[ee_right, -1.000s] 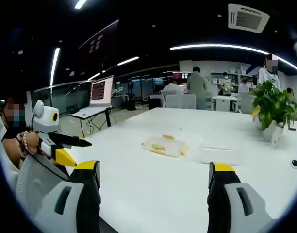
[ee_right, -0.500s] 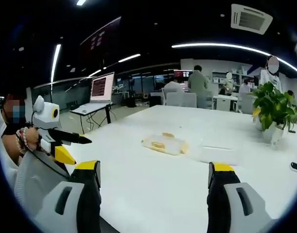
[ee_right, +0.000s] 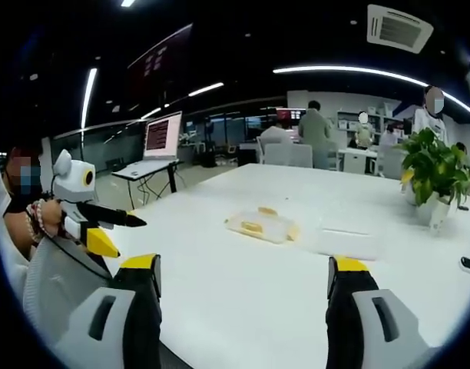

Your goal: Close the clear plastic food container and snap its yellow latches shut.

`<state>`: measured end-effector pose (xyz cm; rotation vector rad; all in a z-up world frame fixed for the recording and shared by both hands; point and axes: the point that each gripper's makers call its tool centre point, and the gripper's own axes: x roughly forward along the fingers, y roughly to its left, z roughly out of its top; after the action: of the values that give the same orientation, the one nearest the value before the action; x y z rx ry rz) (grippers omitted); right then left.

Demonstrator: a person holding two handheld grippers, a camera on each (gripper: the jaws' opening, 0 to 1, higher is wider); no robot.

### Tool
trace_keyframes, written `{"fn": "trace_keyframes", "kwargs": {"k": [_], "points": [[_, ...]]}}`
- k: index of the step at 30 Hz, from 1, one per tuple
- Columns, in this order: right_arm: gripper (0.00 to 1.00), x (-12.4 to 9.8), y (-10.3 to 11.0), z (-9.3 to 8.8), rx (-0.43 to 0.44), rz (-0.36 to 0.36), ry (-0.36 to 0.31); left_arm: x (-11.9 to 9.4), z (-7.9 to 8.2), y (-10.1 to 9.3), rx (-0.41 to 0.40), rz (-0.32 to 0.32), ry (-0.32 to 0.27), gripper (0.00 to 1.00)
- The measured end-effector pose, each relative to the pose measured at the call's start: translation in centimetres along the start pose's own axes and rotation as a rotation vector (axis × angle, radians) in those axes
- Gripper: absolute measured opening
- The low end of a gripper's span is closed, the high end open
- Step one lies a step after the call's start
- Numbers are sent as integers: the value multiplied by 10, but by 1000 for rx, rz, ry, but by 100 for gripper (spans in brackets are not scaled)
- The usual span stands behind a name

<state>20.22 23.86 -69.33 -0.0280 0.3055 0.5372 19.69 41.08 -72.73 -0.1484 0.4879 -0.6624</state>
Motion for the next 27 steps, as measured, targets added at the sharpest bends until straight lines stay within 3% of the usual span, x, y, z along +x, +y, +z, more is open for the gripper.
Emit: {"fn": "trace_keyframes", "kwargs": {"k": [16,22,27], "points": [[86,2,2,-3,-3,16,14,1,-3,3,1,12,17,99],[83,3,5,-8,26,52,36,1,13,8,-15,5,-5,97],[79,5,5,-8,51,78,38,2,43,24,63,26,-31,97]]}}
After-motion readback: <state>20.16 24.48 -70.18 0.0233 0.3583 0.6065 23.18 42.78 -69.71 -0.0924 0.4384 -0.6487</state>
